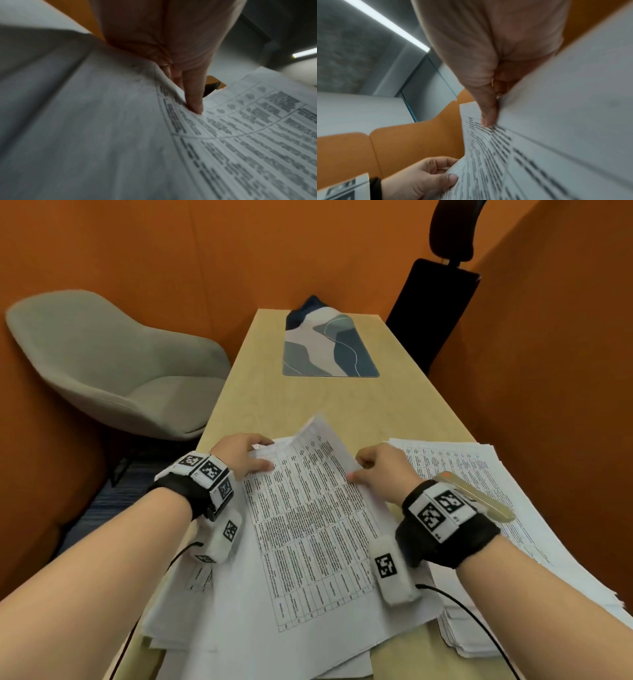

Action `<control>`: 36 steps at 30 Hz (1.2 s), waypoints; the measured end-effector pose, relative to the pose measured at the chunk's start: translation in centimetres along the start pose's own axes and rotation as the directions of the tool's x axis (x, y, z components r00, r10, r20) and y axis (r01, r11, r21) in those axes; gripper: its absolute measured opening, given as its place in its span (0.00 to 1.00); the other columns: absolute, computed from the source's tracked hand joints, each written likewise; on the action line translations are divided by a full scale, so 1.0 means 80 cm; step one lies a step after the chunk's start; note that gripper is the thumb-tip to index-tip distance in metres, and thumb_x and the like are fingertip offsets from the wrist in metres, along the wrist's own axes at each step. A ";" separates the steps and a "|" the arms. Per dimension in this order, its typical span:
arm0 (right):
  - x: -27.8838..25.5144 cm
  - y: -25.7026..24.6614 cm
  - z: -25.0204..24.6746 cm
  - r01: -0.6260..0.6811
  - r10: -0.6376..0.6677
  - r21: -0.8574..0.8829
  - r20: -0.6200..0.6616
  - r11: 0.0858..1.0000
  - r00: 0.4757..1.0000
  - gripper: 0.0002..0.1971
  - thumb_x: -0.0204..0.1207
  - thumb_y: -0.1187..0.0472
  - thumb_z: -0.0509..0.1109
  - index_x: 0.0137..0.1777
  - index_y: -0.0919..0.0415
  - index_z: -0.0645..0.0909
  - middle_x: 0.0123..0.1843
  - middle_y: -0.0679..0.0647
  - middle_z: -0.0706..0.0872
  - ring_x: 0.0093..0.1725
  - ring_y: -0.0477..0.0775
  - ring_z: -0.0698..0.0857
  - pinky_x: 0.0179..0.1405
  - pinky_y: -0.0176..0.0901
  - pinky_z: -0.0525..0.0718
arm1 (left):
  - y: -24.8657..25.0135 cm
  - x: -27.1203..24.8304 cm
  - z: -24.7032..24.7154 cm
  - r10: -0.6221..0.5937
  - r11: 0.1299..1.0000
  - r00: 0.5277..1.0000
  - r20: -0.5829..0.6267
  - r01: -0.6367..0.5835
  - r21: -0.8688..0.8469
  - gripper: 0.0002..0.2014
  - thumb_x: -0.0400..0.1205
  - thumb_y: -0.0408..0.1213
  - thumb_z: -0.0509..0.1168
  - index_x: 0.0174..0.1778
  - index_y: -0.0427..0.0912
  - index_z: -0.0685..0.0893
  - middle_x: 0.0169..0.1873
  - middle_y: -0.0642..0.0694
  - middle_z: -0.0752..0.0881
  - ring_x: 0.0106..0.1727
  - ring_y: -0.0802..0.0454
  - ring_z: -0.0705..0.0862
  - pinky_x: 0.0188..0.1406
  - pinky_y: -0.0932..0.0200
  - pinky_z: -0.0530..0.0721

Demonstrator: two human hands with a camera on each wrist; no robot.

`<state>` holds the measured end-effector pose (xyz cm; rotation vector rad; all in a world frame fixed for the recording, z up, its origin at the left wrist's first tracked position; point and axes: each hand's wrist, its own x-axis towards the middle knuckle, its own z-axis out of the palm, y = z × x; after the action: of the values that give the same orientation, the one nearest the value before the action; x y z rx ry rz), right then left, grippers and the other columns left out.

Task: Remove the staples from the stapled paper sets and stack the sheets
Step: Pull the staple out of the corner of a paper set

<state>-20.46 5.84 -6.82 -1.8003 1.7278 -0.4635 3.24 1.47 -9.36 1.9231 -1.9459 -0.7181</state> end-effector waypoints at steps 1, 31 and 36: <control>-0.008 0.000 -0.005 0.024 -0.023 0.057 -0.021 0.998 1.000 0.19 0.75 0.63 0.72 0.26 0.59 0.69 0.27 0.50 0.73 0.27 0.47 0.71 0.22 0.29 0.65 | 0.001 -0.006 -0.004 0.010 0.998 1.000 -0.009 -0.011 -0.068 0.16 0.75 0.40 0.73 0.58 0.47 0.83 0.52 0.46 0.85 0.57 0.46 0.83 0.52 0.59 0.77; -0.110 0.020 -0.065 0.286 -0.306 -0.130 -0.167 0.949 0.937 0.42 0.67 0.59 0.78 0.79 0.49 0.60 0.75 0.55 0.70 0.73 0.56 0.71 0.73 0.52 0.70 | 0.101 -0.187 0.048 0.145 0.776 0.989 -0.031 -0.133 -0.616 0.06 0.78 0.33 0.69 0.35 0.43 0.86 0.36 0.45 0.89 0.37 0.49 0.87 0.48 0.55 0.86; -0.111 -0.007 -0.030 0.456 -0.675 -0.621 -0.166 0.638 0.719 0.40 0.53 0.51 0.85 0.69 0.42 0.76 0.80 0.57 0.61 0.79 0.64 0.56 0.72 0.75 0.55 | 0.094 -0.184 0.040 0.129 0.765 0.990 -0.060 -0.138 -0.630 0.03 0.77 0.33 0.69 0.40 0.40 0.88 0.41 0.41 0.89 0.44 0.45 0.87 0.57 0.48 0.84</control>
<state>-22.35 14.14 -3.30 -2.8950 1.5719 -0.6736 -4.05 16.28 -6.02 1.3488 -1.5243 -1.1364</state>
